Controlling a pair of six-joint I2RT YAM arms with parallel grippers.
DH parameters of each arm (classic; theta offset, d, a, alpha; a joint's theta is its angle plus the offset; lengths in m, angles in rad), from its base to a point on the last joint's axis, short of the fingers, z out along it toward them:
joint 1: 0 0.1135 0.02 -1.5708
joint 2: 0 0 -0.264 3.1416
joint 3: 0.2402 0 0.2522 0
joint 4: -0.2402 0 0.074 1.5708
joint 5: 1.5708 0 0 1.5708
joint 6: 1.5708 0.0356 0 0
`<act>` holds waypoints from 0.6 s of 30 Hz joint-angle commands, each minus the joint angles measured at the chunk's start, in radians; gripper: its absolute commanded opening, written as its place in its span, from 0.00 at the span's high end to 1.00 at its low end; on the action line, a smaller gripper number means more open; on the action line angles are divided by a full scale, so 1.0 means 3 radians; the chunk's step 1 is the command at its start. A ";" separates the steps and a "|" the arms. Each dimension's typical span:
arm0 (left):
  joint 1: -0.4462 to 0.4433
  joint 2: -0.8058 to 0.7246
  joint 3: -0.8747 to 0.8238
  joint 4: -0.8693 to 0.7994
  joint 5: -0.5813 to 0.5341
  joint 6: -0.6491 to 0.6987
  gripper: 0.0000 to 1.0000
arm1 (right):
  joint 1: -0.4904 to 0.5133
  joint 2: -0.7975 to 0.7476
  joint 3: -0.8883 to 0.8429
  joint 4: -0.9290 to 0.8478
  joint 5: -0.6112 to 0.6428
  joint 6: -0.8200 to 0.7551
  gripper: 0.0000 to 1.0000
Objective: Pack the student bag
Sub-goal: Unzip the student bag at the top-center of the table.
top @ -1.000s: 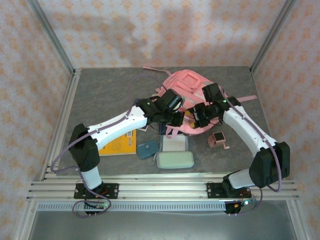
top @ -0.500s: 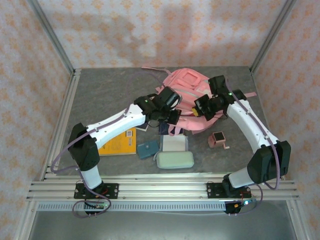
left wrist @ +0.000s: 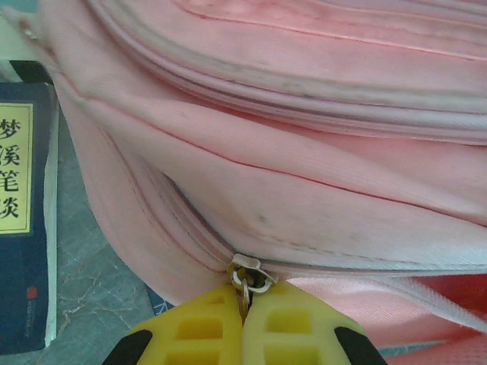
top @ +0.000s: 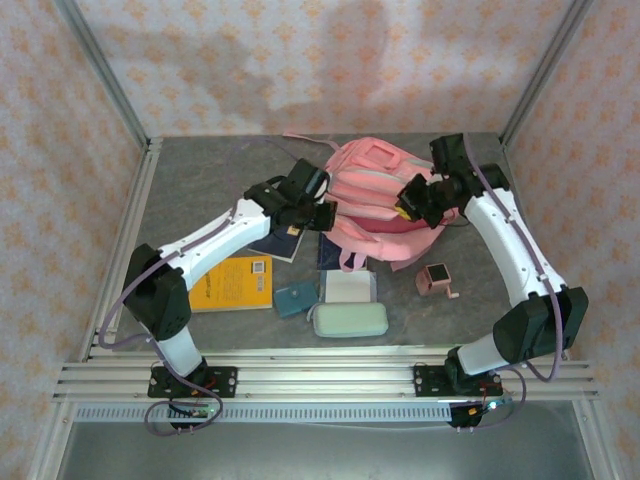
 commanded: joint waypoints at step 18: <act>0.0396 0.0061 -0.0046 0.0739 0.0523 -0.0097 1.00 | -0.0132 0.0303 0.1060 -0.0287 0.0238 -0.0355 1.00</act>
